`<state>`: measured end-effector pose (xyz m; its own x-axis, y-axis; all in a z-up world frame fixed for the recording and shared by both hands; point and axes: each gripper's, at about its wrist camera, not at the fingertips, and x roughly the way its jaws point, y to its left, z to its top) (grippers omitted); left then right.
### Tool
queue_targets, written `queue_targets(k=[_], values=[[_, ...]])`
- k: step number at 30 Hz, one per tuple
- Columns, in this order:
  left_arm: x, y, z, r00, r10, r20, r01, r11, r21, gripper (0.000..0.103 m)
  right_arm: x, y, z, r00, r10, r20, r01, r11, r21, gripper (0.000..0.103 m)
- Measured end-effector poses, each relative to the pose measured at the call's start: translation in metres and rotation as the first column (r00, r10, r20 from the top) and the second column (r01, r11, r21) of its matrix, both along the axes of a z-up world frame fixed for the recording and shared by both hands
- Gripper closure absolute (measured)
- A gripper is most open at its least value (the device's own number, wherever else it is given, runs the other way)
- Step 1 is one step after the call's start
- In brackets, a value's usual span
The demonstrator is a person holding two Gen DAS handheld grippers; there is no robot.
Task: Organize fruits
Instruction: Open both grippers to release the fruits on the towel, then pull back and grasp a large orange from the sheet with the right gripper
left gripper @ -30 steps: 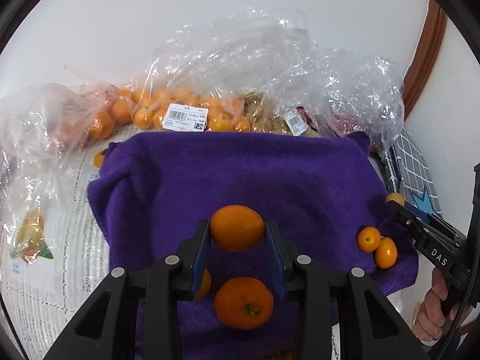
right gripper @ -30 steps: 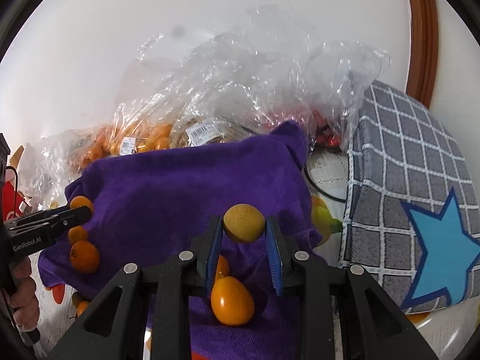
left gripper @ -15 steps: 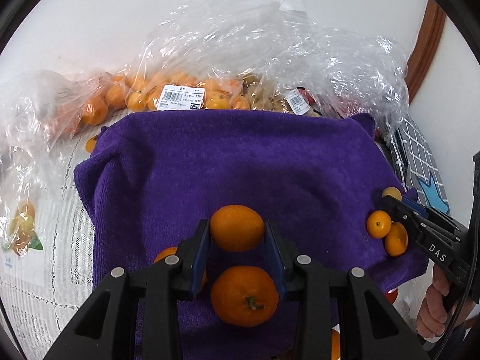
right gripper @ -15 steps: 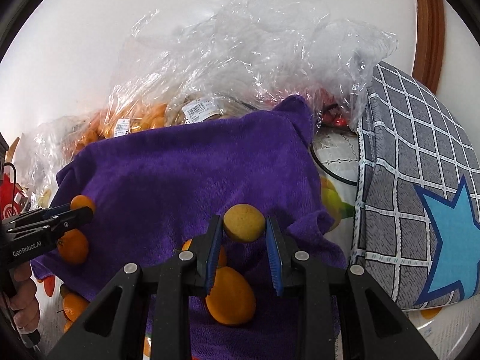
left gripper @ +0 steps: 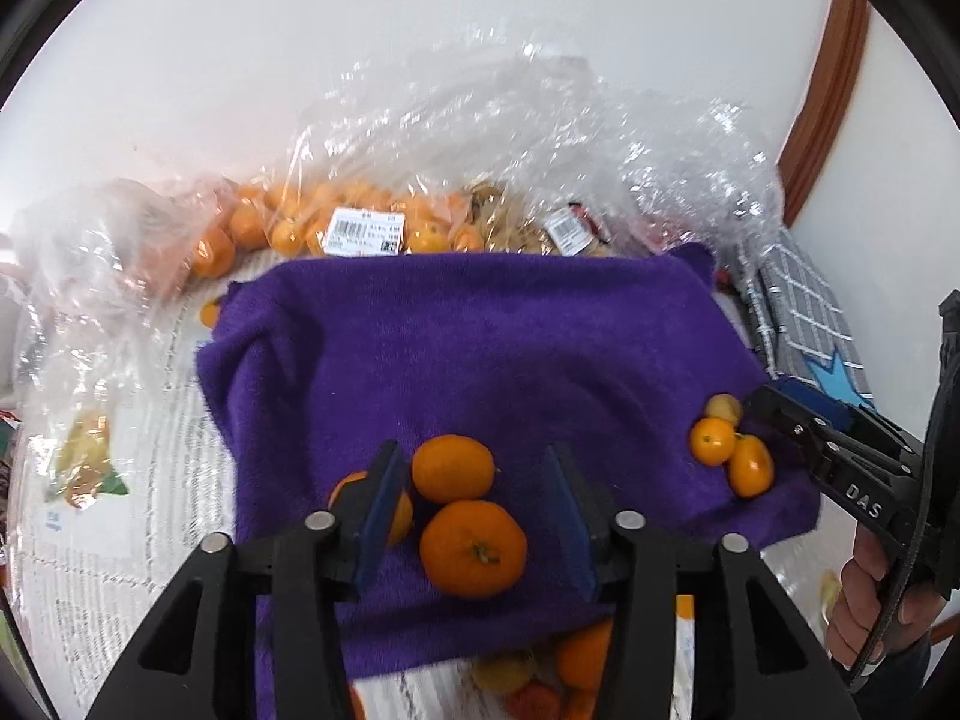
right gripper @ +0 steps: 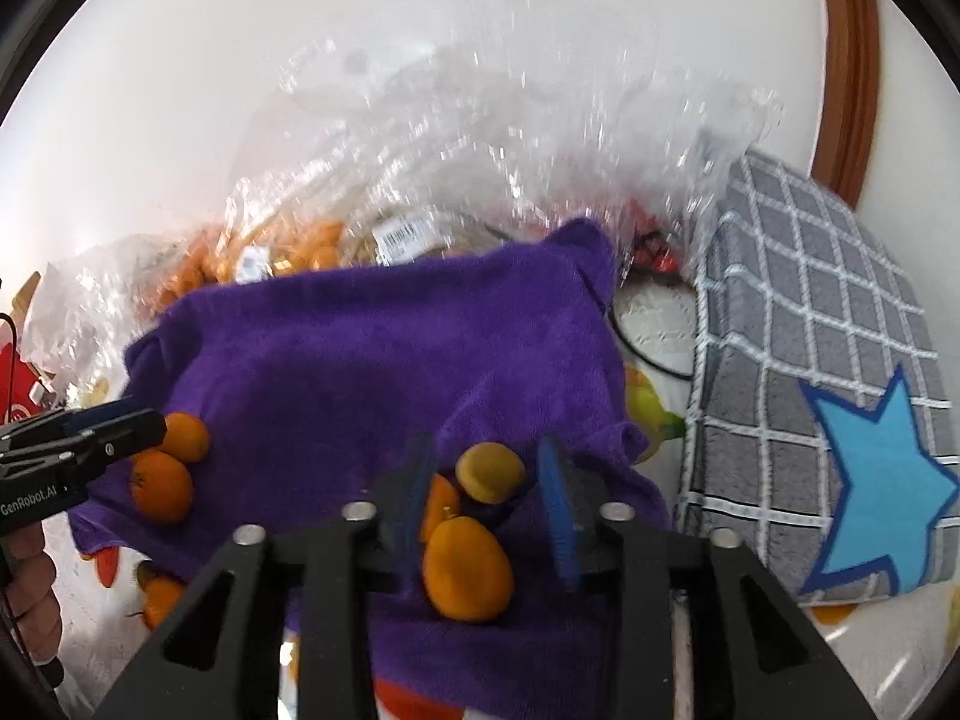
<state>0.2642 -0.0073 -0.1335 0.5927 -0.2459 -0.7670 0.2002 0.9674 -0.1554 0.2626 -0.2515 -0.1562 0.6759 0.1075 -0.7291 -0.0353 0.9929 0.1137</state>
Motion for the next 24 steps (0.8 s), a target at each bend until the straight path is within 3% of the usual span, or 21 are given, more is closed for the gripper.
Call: queue_targets(k=[3,10,17,20,24], values=[[-0.017,0.006,0.01,1.0,0.002,0.02,-0.002,1.0,0.009,0.055,-0.02,0.007,0.019,0.999,-0.003,0.04,0.003,1.0,-0.006,0.043],[-0.062,0.032,0.02,0.998,0.04,0.051,-0.041,0.999,0.02,0.055,-0.07,0.034,0.044,0.996,0.027,0.085,-0.023,0.998,-0.05,0.04],[-0.095,0.062,0.01,0.995,0.091,0.045,-0.092,0.995,0.025,0.055,-0.104,0.053,0.039,0.998,0.01,0.065,-0.009,1.0,-0.029,0.04],[-0.104,0.077,0.004,0.993,0.111,0.029,-0.112,0.994,0.015,0.055,-0.114,0.061,0.032,0.999,0.02,0.042,-0.02,1.0,-0.006,0.044],[-0.113,0.094,-0.005,0.993,0.115,0.015,-0.115,0.993,-0.017,0.055,-0.121,0.077,0.02,0.999,0.054,0.006,-0.054,0.999,0.01,0.058]])
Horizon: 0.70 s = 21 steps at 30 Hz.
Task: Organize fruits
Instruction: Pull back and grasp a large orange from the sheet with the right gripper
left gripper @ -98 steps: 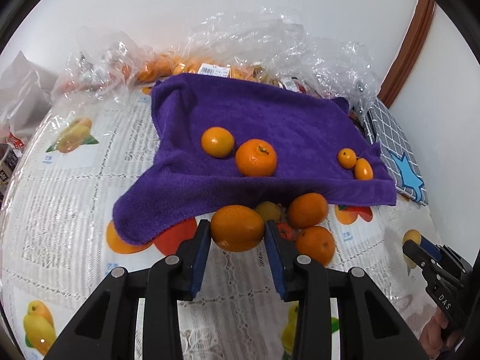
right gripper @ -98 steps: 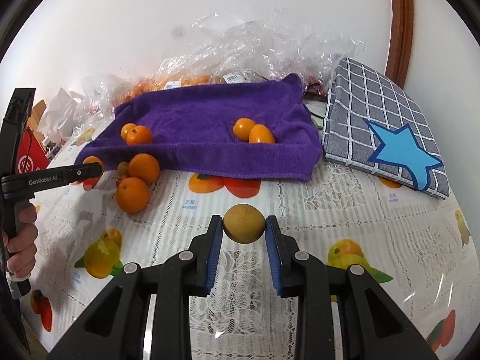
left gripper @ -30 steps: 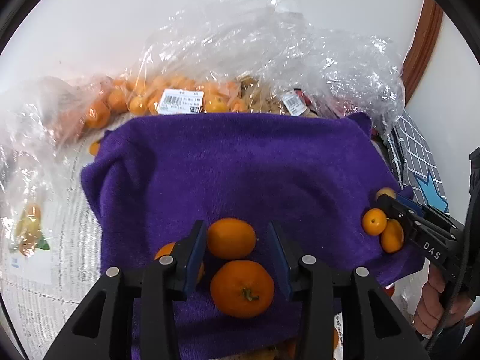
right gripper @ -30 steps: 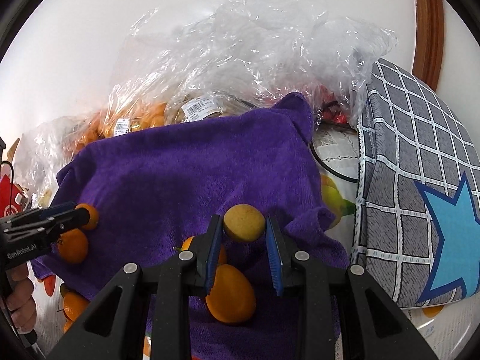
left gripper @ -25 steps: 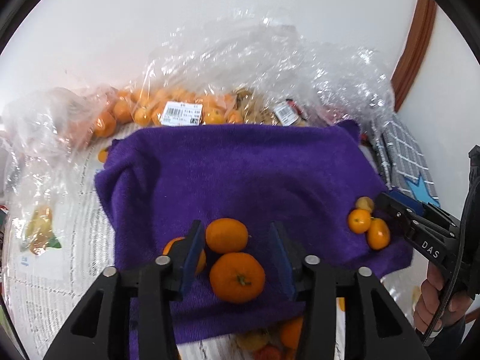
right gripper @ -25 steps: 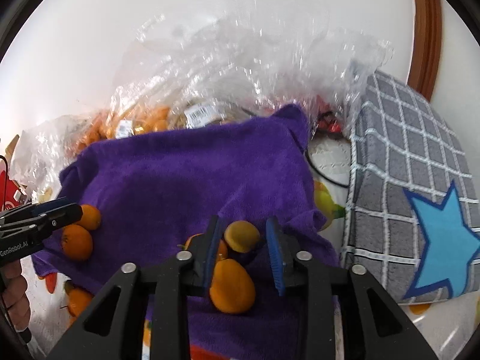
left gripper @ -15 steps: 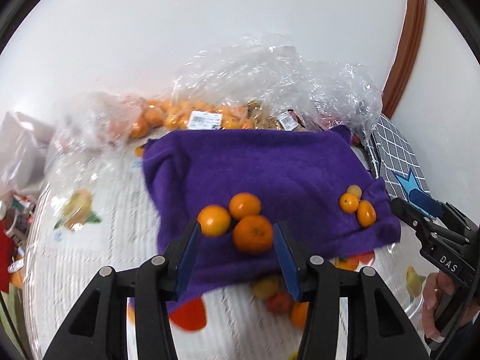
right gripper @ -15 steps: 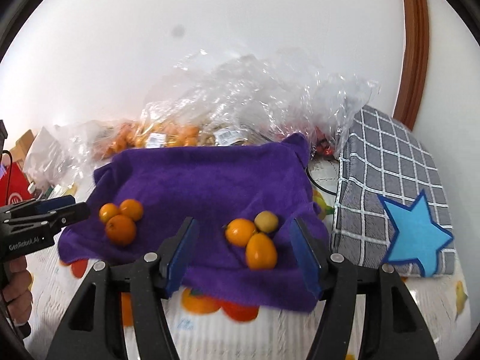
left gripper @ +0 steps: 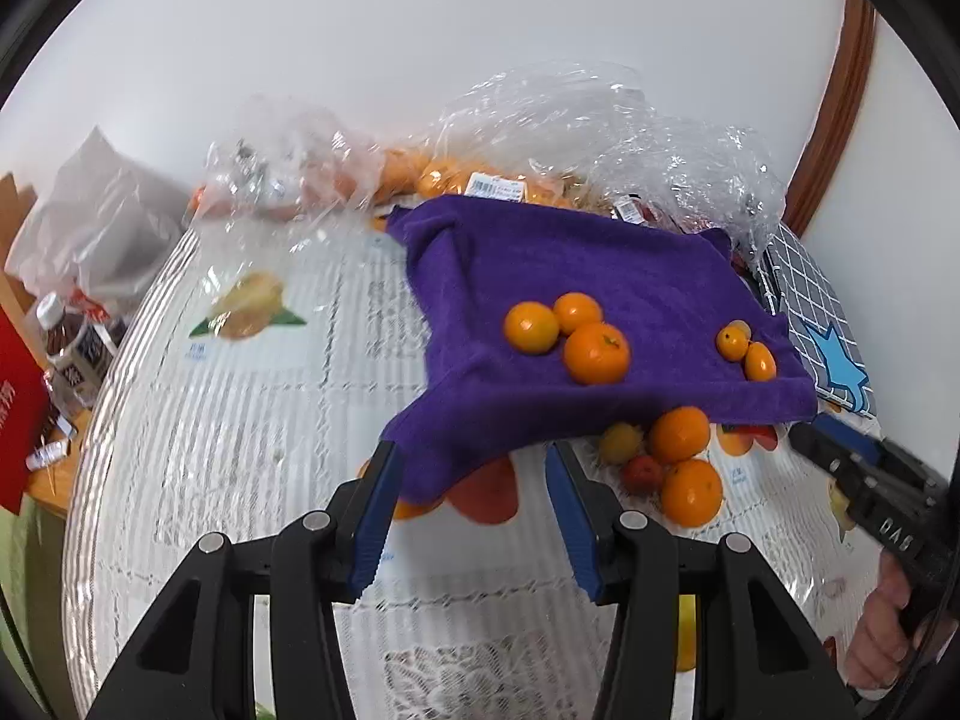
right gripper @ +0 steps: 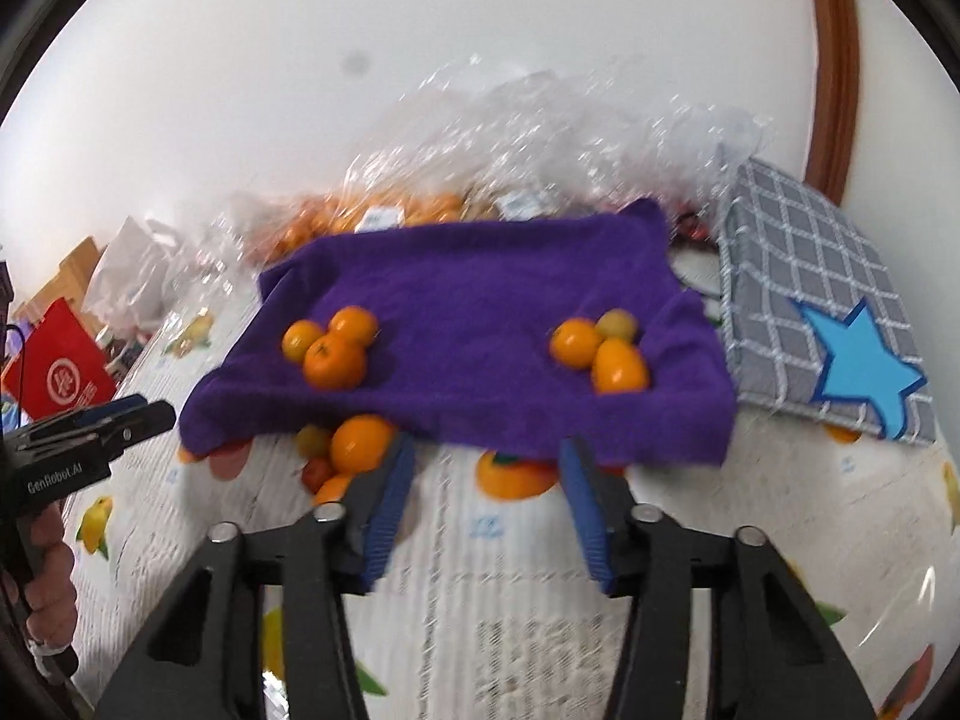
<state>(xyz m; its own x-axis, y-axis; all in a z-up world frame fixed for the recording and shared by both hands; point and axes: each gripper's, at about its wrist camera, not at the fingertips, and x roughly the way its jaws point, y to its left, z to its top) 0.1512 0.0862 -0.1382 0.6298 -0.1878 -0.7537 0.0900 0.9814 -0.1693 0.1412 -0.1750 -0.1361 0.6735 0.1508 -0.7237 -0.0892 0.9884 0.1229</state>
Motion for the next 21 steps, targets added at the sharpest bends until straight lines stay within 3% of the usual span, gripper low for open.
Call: queue_targets(k=[13,21], values=[[-0.008,0.023,-0.012,0.999,0.033,-0.007,-0.033,0.999,-0.006,0.055,-0.01,0.064,-0.034,0.982,0.181,-0.058,-0.182,0.983,-0.015,0.059],[-0.004,0.021,-0.019,0.999,0.026,-0.025,-0.027,0.999,-0.022,0.055,0.004,0.075,-0.048,0.985,0.157,-0.064,-0.164,0.981,-0.107,0.058]])
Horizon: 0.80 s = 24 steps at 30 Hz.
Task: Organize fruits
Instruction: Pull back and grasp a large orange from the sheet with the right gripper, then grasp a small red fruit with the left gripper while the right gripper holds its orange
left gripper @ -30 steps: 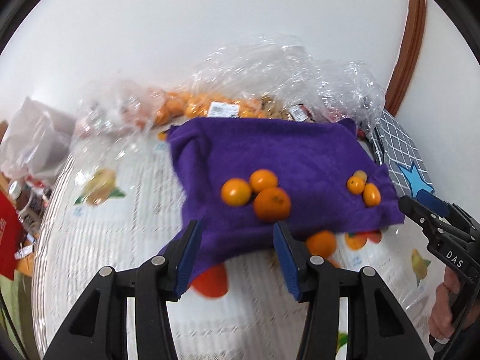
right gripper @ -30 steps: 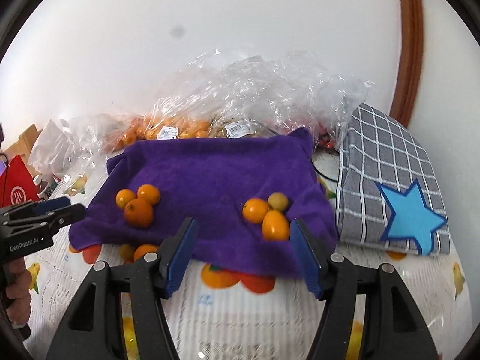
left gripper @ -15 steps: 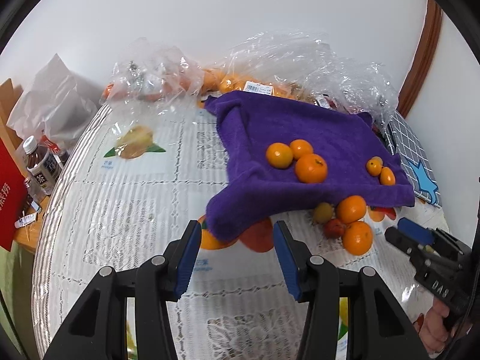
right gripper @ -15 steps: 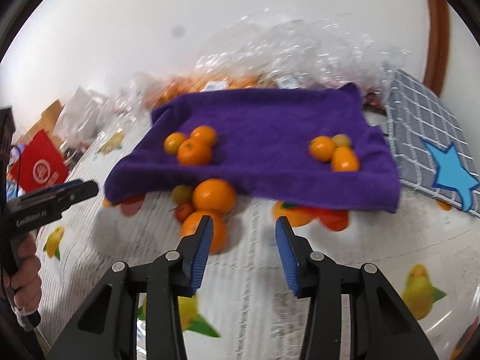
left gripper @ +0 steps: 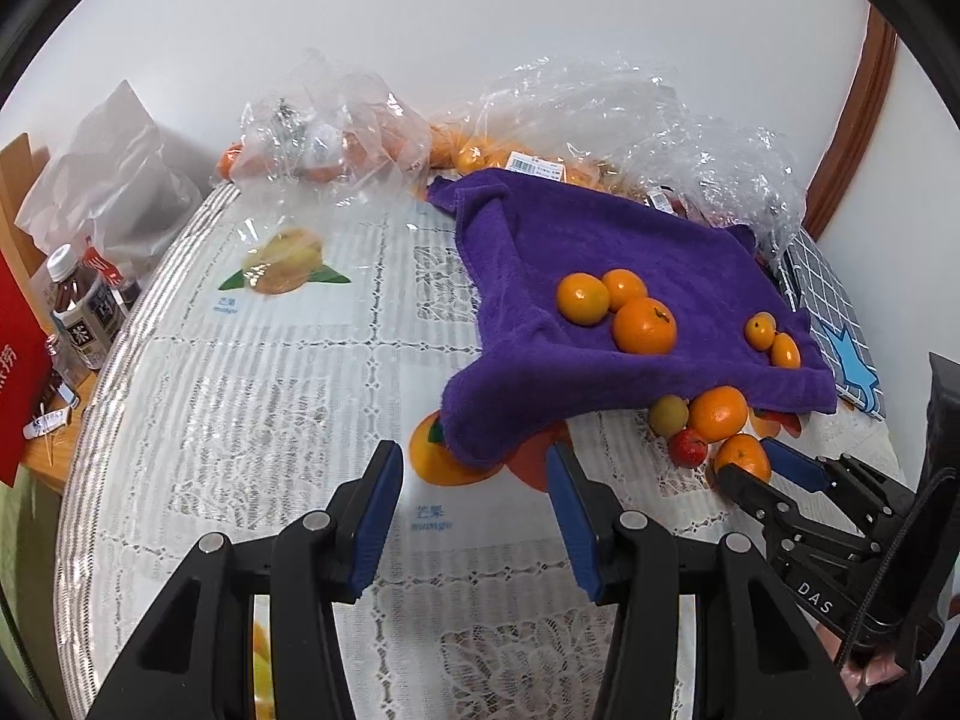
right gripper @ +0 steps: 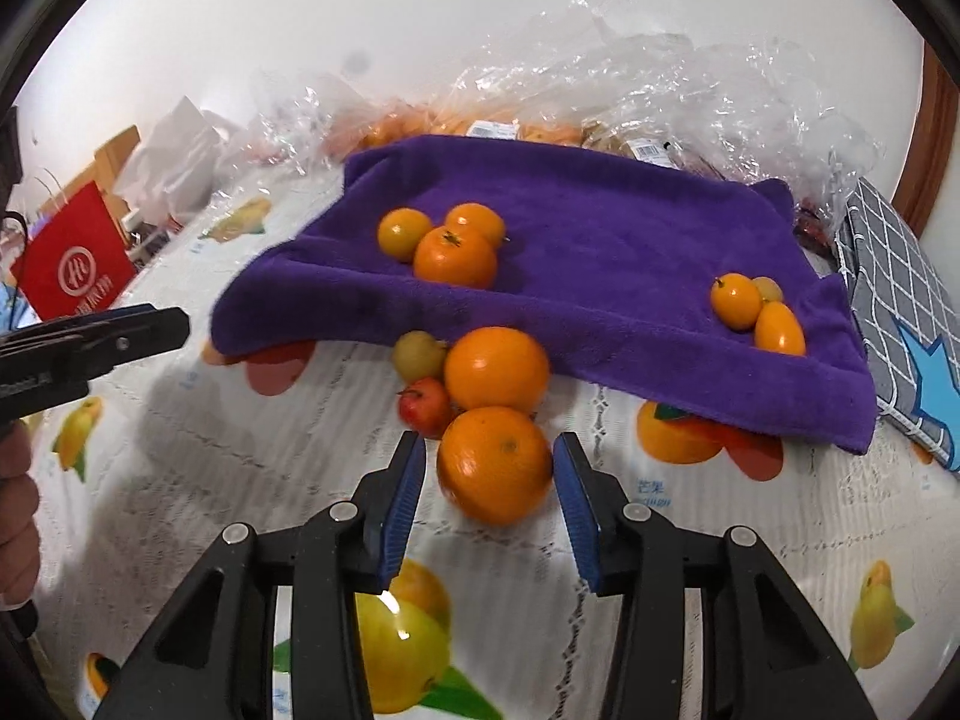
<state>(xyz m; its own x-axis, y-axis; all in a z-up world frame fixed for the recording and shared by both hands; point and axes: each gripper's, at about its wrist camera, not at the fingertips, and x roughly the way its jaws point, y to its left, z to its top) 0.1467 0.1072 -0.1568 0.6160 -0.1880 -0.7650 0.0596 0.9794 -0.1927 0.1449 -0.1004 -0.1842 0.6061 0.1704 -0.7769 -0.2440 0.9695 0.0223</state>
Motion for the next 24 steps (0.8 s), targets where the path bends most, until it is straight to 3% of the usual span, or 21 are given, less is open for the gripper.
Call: queue_targets(k=[5,11,17,24], values=[[0.007,-0.017,-0.005,1.0,-0.027,-0.014,0.027,1.0,-0.004,0.055,0.006,-0.01,-0.012,0.997,0.029,-0.07,-0.025,0.998,0.055,0.059],[0.016,-0.047,-0.012,0.997,-0.068,-0.034,0.069,0.998,0.012,0.055,-0.002,-0.028,-0.01,0.999,0.024,-0.043,-0.021,0.997,0.069,0.062],[0.02,-0.086,-0.023,0.987,-0.148,-0.061,0.147,0.989,-0.025,0.055,-0.015,-0.066,0.003,1.0,-0.027,0.0,0.026,0.997,0.071,0.062],[0.02,-0.118,-0.031,0.98,-0.189,-0.061,0.19,0.982,0.009,0.059,-0.026,-0.108,0.012,0.996,-0.089,0.022,0.087,0.993,0.08,0.062]])
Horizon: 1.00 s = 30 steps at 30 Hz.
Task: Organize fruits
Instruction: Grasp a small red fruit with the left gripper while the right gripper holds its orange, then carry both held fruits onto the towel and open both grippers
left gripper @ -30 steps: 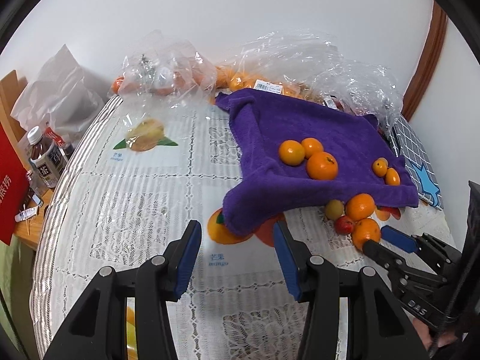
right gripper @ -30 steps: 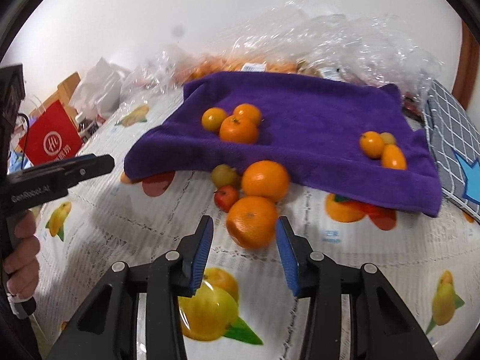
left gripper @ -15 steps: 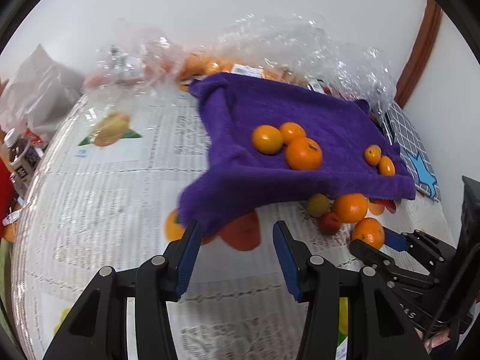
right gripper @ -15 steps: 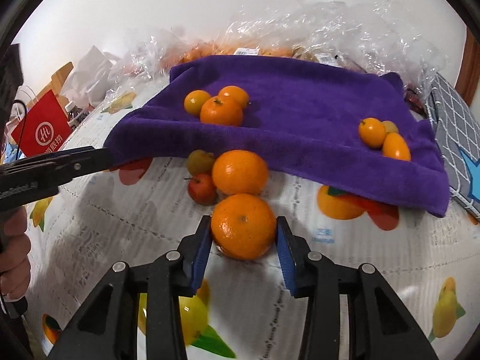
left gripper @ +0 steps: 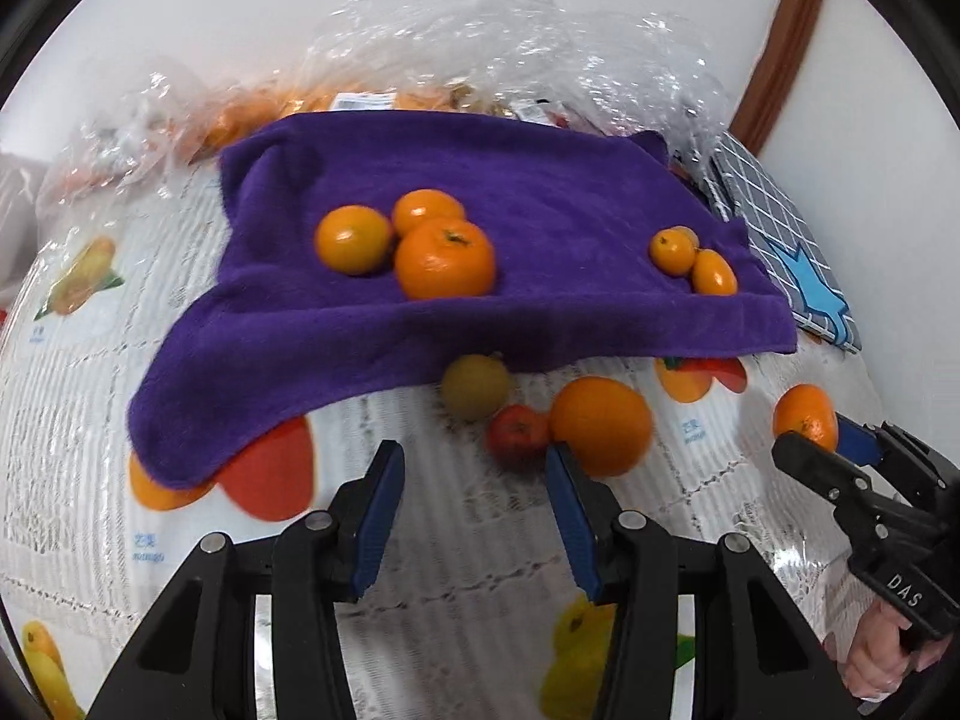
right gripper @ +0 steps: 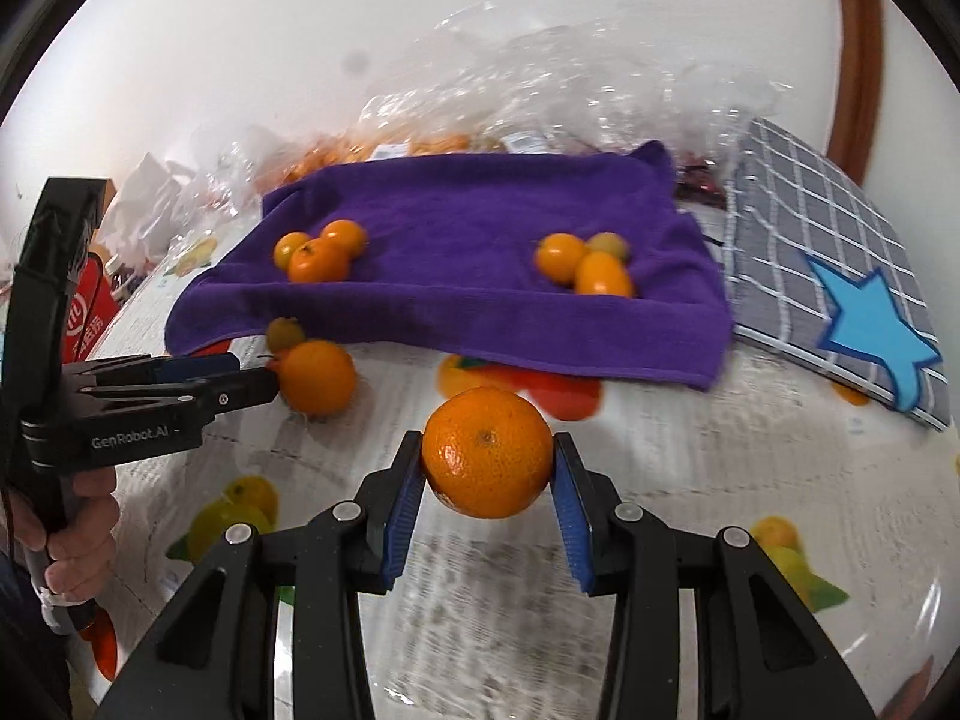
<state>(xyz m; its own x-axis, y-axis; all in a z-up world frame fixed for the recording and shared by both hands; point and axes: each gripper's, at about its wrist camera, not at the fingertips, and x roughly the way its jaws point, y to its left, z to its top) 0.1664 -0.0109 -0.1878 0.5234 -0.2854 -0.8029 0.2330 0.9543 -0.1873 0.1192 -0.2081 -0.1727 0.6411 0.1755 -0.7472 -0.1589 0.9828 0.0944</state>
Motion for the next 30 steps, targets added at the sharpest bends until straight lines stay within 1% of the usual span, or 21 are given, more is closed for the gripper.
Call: queue_targets(k=[5,8,11,14,19,26,30], values=[[0.003,-0.006,0.0,1.0,0.013,0.002,-0.013,1.0,-0.002,0.069,-0.003,-0.011,0.0,1.0,-0.019,0.004,0.019,1.0,0.023,0.062],[0.004,-0.007,-0.001,1.0,0.013,0.001,-0.013,1.0,-0.014,0.079,-0.004,-0.015,-0.001,1.0,-0.02,0.003,0.02,0.999,0.031,0.062],[0.001,-0.009,-0.001,1.0,-0.004,0.016,0.004,1.0,-0.005,0.08,-0.005,-0.015,-0.002,1.0,-0.016,0.001,0.016,0.999,0.03,0.062],[-0.002,-0.005,0.0,1.0,0.001,0.015,-0.001,1.0,-0.001,0.08,-0.006,-0.015,-0.001,1.0,-0.013,0.004,0.012,1.0,0.027,0.062],[-0.006,0.017,0.012,0.998,0.05,0.042,-0.05,0.999,-0.007,0.08,-0.005,-0.017,0.005,1.0,-0.024,0.019,0.023,1.0,0.02,0.062],[0.01,0.049,0.039,0.987,0.129,0.093,-0.127,0.992,-0.026,0.08,0.008,-0.024,0.025,0.997,-0.056,0.062,0.054,0.998,0.018,0.062],[0.025,0.059,0.05,0.982,0.148,0.118,-0.146,0.989,-0.028,0.08,0.025,-0.025,0.036,0.994,-0.059,0.089,0.058,0.998,0.017,0.062]])
